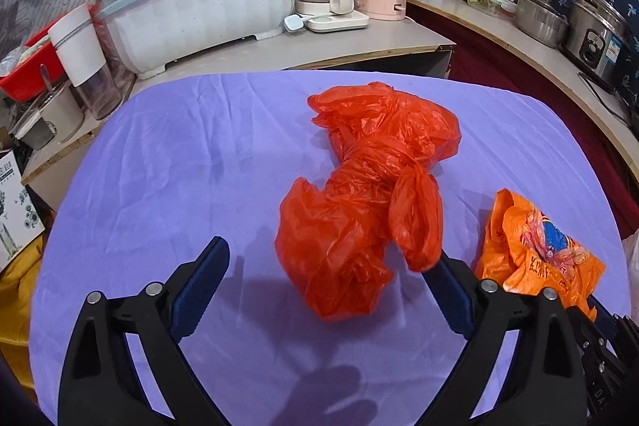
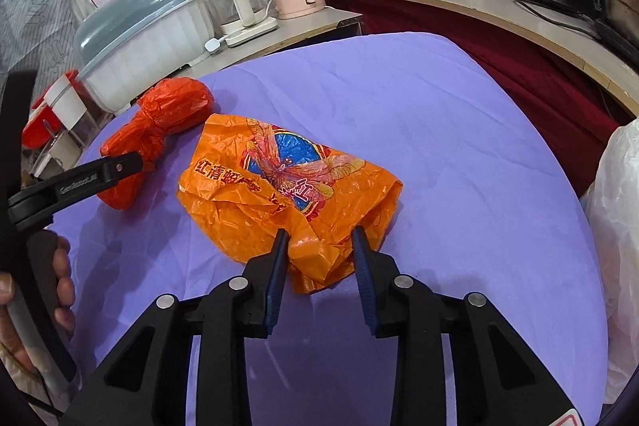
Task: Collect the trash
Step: 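Grasp the orange printed bag with the right tool while the left tool grasps the red bag, then carry the orange bag and red bag with both tools over the bin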
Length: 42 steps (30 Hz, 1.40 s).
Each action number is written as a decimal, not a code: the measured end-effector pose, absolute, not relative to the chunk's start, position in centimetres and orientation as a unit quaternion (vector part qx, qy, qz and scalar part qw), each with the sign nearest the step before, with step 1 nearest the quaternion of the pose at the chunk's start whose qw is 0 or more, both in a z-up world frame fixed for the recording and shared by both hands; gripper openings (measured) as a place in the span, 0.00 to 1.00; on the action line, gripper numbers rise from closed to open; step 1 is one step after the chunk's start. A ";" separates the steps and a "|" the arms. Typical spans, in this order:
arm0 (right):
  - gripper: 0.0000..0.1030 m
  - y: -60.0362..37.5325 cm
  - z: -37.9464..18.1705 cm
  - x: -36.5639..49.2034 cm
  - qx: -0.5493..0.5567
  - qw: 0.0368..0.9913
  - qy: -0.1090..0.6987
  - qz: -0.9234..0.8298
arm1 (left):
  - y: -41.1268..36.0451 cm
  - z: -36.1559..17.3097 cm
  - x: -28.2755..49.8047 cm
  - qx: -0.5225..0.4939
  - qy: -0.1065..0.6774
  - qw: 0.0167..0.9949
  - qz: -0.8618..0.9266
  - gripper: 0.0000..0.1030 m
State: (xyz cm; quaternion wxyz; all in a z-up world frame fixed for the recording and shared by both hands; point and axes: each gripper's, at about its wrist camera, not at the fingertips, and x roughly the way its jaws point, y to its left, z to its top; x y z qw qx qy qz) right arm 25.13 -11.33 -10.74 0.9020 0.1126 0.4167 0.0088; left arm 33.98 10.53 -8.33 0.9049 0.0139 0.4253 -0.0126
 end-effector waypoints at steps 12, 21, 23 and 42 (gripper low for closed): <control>0.25 -11.2 -10.3 25.0 0.120 0.906 0.407 0.016 | 10.0 -8.9 33.8 0.004 0.446 0.895 -0.026 0.25; 0.24 -12.2 -7.4 24.0 0.126 0.917 0.379 0.015 | 9.5 -6.0 30.4 -0.015 0.434 0.900 -0.035 0.22; 0.24 -12.7 -6.5 23.5 0.129 0.920 0.370 0.013 | 8.9 -5.0 29.4 -0.016 0.428 0.903 -0.040 0.22; 0.24 -21.8 1.6 15.9 0.152 0.947 0.281 -0.039 | -0.7 1.4 20.9 0.008 0.385 0.917 -0.108 0.22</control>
